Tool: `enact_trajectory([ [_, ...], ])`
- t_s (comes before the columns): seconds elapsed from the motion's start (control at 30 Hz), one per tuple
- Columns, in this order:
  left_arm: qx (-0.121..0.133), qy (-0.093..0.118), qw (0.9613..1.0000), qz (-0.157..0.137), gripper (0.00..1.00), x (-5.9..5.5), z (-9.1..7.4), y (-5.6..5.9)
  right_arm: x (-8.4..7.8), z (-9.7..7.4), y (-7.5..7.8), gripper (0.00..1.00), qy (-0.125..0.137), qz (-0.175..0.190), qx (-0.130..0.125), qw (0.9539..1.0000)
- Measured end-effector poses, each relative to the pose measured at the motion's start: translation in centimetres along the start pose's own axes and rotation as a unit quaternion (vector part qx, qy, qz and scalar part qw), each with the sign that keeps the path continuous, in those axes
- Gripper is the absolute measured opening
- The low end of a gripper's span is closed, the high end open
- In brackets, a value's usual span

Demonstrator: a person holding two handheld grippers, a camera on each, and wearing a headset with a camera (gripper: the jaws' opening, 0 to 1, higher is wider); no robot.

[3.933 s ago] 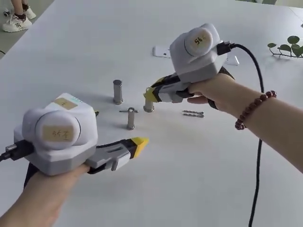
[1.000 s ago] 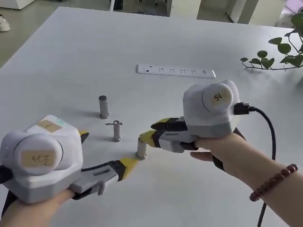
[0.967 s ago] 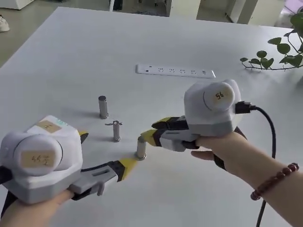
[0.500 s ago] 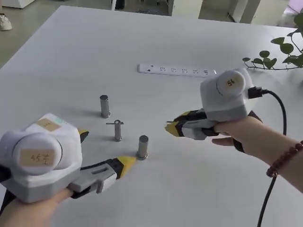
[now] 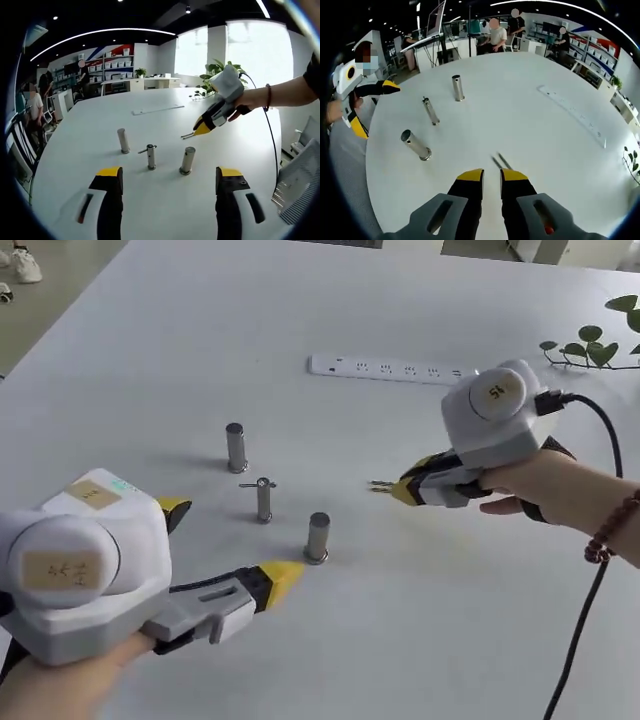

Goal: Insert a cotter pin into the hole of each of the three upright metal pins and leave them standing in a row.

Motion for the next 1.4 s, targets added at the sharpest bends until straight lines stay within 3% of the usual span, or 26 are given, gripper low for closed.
enact_trajectory([
  [0.23, -0.003, 0.001, 1.0, 0.005, 0.79, 0.1, -0.1, 0.0, -0.4, 1.2, 0.8, 0.09, -0.027, -0.021, -0.002, 0.9994],
  [0.33, -0.001, 0.003, 1.0, 0.002, 0.78, 0.1, 0.0, -0.2, -0.6, 1.5, 1.7, 0.09, -0.03, -0.017, 0.001, 0.9994],
  [0.57, 0.011, 0.008, 0.9999, -0.003, 0.76, 0.4, 0.1, -1.1, -1.7, 1.6, 2.1, 0.09, -0.046, -0.002, 0.0, 0.9989],
  [0.77, 0.011, 0.007, 0.9999, -0.003, 0.76, 0.4, 0.1, -1.2, -1.7, 1.6, 2.2, 0.08, -0.05, -0.001, 0.017, 0.9986],
  [0.9, 0.011, 0.008, 0.9999, -0.003, 0.76, 0.5, 0.1, -1.1, -1.8, 1.6, 2.6, 0.01, -0.082, -0.012, 0.025, 0.9962],
  [1.07, 0.007, 0.005, 1.0, -0.004, 0.76, 0.5, 0.0, -1.1, -1.6, 1.7, 2.8, 0.0, -0.102, -0.016, 0.023, 0.9944],
  [1.2, 0.007, 0.0, 1.0, 0.002, 0.76, 0.5, -0.1, -1.1, -1.5, 2.1, 3.4, 0.0, -0.114, -0.026, 0.026, 0.9928],
  [1.3, 0.006, 0.003, 1.0, 0.001, 0.76, 0.6, -0.2, -1.1, -1.6, 1.9, 3.1, 0.0, -0.126, -0.085, 0.032, 0.9878],
  [1.4, 0.003, 0.005, 1.0, -0.004, 0.75, 0.7, -0.3, -0.9, -1.6, 1.9, 2.8, 0.0, -0.128, -0.093, 0.026, 0.987],
])
Point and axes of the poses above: the centre of the closed fingertips' face, and the gripper's own axes: z roughly forward along the fingers, y roughly to its right, x roughly out of its top, the point moved 4 cm from there along -z, roughly backward along the fingers, and after that the axes turned 9 degrees about x, right-handed, at the moved point
